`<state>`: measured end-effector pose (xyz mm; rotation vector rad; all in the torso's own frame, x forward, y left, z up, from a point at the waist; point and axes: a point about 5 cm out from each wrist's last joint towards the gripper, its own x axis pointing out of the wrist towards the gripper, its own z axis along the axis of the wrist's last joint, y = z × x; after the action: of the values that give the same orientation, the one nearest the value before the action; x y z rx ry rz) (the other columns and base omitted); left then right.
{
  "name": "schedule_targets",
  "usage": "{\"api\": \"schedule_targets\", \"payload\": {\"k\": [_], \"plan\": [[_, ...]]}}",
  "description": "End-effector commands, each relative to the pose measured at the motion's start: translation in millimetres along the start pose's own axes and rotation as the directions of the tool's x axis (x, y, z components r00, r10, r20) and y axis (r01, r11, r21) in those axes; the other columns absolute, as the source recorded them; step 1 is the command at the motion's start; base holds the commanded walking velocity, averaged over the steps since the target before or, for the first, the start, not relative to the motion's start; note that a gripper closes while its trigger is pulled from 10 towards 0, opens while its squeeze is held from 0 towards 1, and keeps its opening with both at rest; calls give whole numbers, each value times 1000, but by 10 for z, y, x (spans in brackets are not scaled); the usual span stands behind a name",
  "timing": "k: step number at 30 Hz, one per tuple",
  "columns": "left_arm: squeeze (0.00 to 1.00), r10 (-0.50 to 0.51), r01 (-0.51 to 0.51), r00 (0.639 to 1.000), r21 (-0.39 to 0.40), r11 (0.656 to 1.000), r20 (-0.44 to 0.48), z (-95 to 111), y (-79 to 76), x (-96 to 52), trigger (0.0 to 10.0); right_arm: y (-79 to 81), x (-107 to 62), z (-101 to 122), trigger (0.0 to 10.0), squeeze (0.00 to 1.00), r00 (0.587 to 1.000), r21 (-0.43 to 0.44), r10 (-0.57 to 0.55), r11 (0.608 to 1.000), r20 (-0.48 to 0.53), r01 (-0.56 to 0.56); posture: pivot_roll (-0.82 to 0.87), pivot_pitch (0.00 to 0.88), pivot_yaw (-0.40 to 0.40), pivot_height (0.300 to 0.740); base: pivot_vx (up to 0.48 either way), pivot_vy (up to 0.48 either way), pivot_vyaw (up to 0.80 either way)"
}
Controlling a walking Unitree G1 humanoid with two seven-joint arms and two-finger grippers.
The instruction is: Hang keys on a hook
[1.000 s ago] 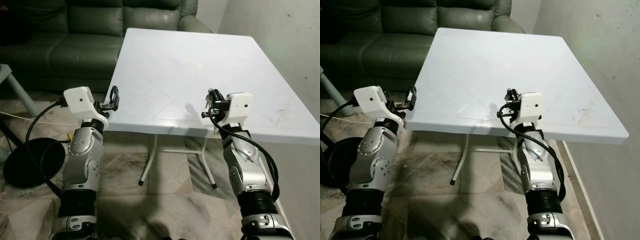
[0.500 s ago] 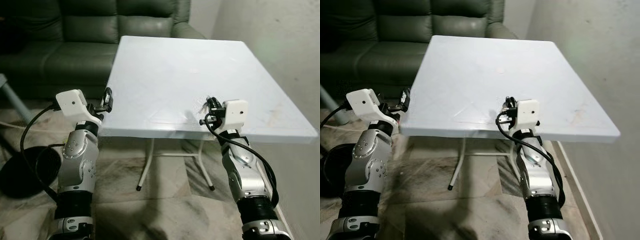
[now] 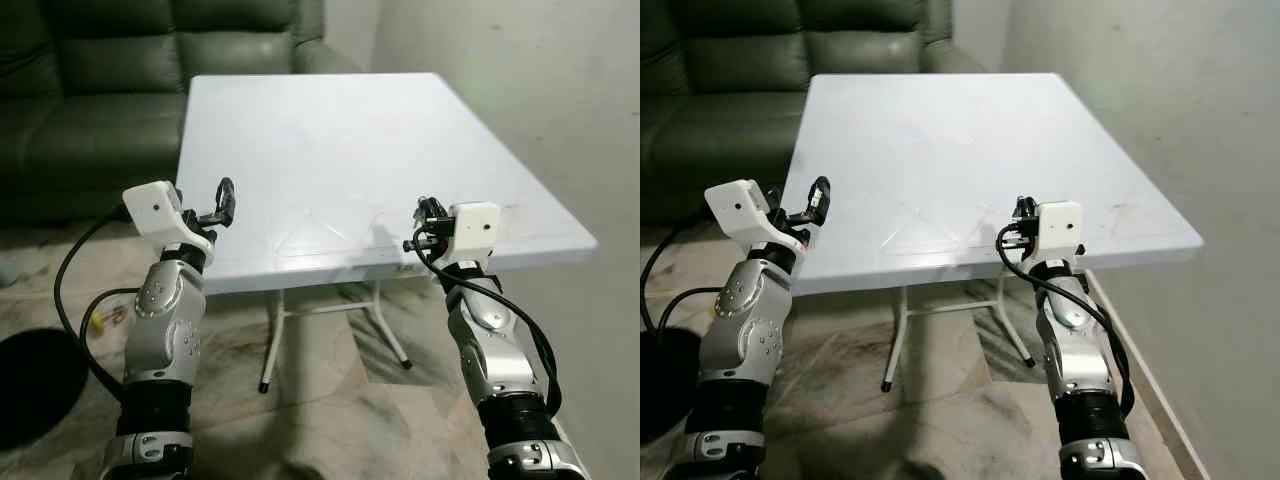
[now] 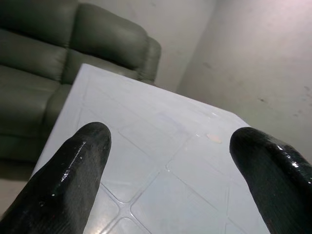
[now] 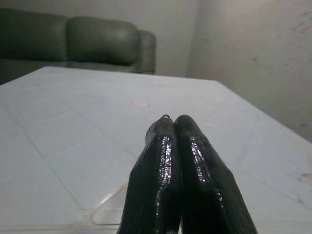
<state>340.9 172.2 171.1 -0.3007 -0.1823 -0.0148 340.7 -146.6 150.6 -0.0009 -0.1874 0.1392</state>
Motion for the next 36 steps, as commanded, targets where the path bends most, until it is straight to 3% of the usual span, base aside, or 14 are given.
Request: {"api": "schedule_targets", "payload": {"k": [1,36], "plan": [[0,-4,4,1000,3,1000,-1,7,-25,3,10000,-20,3,51,10000,0,1000,-7,-6,1000,16,6,52,0,-67,740,0,0,-756],[0,54,-54,997,3,999,-54,-13,25,-38,10000,-19,-16,106,10000,0,999,-12,-31,999,12,32,62,0,-73,740,0,0,-750]]}}
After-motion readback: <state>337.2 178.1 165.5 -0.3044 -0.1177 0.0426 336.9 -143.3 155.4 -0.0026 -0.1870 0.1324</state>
